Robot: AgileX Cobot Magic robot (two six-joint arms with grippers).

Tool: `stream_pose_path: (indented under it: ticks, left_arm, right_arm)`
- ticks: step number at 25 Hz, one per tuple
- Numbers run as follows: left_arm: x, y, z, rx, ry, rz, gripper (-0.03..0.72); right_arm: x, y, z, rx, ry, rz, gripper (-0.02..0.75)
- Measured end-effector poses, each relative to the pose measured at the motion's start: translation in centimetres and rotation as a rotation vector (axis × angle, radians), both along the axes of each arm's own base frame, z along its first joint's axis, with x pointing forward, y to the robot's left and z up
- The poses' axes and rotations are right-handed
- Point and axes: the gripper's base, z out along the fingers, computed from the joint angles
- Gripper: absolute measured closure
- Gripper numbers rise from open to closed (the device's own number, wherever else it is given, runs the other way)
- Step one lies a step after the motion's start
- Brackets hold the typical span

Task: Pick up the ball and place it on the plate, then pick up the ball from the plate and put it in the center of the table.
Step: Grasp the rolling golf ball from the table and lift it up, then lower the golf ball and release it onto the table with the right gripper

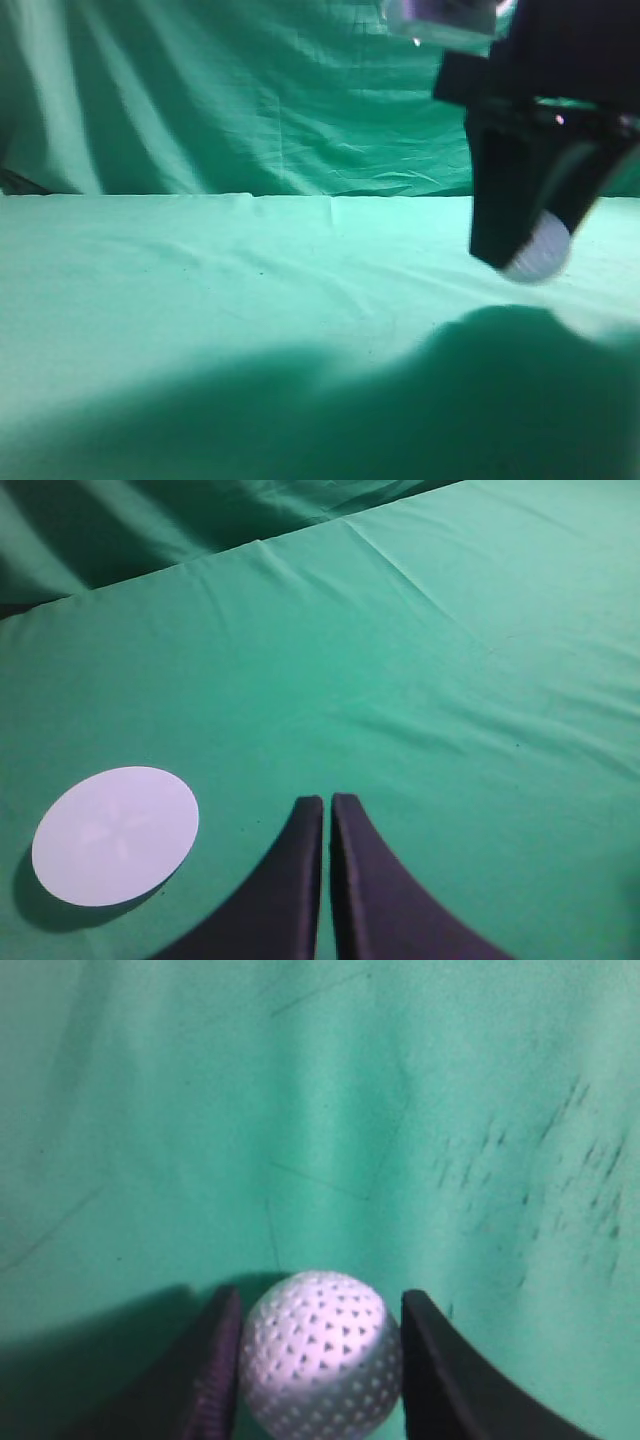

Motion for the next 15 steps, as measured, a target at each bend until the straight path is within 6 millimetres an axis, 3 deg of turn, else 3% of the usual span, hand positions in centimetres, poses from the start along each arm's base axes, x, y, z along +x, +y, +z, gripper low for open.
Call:
stream_pose_path:
  ticks: [5, 11, 15]
  left_arm:
    - [0.0, 0.0, 0.0, 0.000, 0.000, 0.000, 0.688]
    - [0.0, 0.0, 0.0, 0.000, 0.000, 0.000, 0.688]
    - [0.0, 0.0, 0.0, 0.000, 0.000, 0.000, 0.688]
  right_arm:
    - [2.4, 1.8, 4.1, 0.060, -0.077, -0.006, 0.432]
    - [5.3, 4.3, 10.7, 0.197, -0.262, 0.008, 0.432]
    - [7.0, 6.5, 12.2, 0.234, -0.318, 0.042, 0.432]
